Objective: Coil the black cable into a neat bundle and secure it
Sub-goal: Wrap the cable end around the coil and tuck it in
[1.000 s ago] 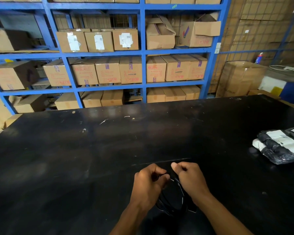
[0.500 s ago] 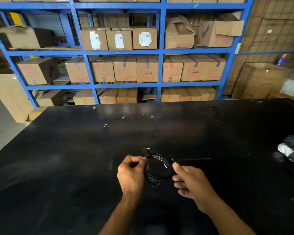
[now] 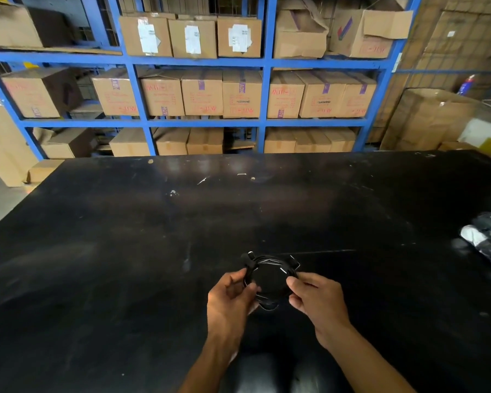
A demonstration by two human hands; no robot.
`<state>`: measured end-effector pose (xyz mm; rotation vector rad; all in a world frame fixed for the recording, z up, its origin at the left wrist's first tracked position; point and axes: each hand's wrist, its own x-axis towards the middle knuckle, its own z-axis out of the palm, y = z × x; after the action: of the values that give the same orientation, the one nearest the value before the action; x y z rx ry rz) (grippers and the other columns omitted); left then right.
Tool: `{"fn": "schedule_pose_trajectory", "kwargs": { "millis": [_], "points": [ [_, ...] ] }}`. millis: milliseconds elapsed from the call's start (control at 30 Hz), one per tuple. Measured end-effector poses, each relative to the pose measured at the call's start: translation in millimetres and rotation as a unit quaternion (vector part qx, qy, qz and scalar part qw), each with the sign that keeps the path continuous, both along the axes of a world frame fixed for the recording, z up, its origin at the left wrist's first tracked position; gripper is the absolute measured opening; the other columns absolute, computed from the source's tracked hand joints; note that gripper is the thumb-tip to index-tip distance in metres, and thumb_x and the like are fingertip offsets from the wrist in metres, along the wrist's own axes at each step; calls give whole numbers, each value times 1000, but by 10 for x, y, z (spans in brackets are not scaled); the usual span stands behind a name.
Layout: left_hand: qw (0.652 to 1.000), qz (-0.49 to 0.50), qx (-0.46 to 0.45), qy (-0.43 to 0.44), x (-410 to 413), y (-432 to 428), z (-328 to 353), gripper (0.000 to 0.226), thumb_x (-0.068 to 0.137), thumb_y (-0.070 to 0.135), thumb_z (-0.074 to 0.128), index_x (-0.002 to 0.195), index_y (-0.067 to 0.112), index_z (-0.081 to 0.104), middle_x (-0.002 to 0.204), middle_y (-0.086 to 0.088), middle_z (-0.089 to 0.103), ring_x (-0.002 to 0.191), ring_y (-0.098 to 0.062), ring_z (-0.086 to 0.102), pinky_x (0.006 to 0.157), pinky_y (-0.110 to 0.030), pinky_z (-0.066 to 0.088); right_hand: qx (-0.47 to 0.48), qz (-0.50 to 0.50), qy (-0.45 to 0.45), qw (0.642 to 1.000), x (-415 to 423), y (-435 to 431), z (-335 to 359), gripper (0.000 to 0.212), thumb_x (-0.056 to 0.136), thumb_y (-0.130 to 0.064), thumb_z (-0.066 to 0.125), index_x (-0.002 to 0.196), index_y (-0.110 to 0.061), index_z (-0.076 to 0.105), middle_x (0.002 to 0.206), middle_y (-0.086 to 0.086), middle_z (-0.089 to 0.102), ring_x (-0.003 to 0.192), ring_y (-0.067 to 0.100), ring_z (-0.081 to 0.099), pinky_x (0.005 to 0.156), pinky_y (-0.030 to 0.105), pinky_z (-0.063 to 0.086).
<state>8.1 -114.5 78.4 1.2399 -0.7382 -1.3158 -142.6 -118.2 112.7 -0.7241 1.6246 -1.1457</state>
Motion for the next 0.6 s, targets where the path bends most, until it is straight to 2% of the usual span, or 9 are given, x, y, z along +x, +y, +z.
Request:
{"fn": "schedule_pose_trajectory", "kwargs": {
  "millis": [133,267,367,433,600],
  "points": [
    [1000,15,16,-11,-98,-164,-139,25,89,-4,66,107,13,68,86,-10,78,83,-19,75,76,-39,61,8,-34,21,999,-43,-208,-129,9,86,-7,73,93,-6,68,91,11,70,80,21,69,64,24,57],
    [997,35,58,-26,-180,-316,-365,24,86,-1,70,105,13,68,86,-10,79,82,-21,76,74,-38,61,13,-10,34,999,-76,-438,-304,9,85,-4,72,90,-10,69,90,10,73,82,20,71,69,28,58],
    [994,37,95,-36,-236,-545,-548,24,86,-3,70,99,16,68,81,-7,78,77,-18,75,70,-32,61,17,30,53,998,-133,-704,-433,17,83,2,71,93,-12,69,88,8,75,83,19,72,71,29,58],
    [990,43,131,-35,-292,-755,-682,24,86,-5,67,99,15,69,85,-11,76,78,-19,74,68,-30,60,34,48,63,996,-185,-914,-524,23,82,6,69,94,-14,67,89,8,74,85,22,72,71,30,60],
    [978,66,188,-68,-452,-1359,-979,26,84,-7,66,97,16,70,84,-14,72,69,-22,71,77,-36,61,97,71,68,990,-293,-1525,-853,28,81,6,67,86,-22,68,80,6,71,83,28,73,83,47,61]
  ]
}}
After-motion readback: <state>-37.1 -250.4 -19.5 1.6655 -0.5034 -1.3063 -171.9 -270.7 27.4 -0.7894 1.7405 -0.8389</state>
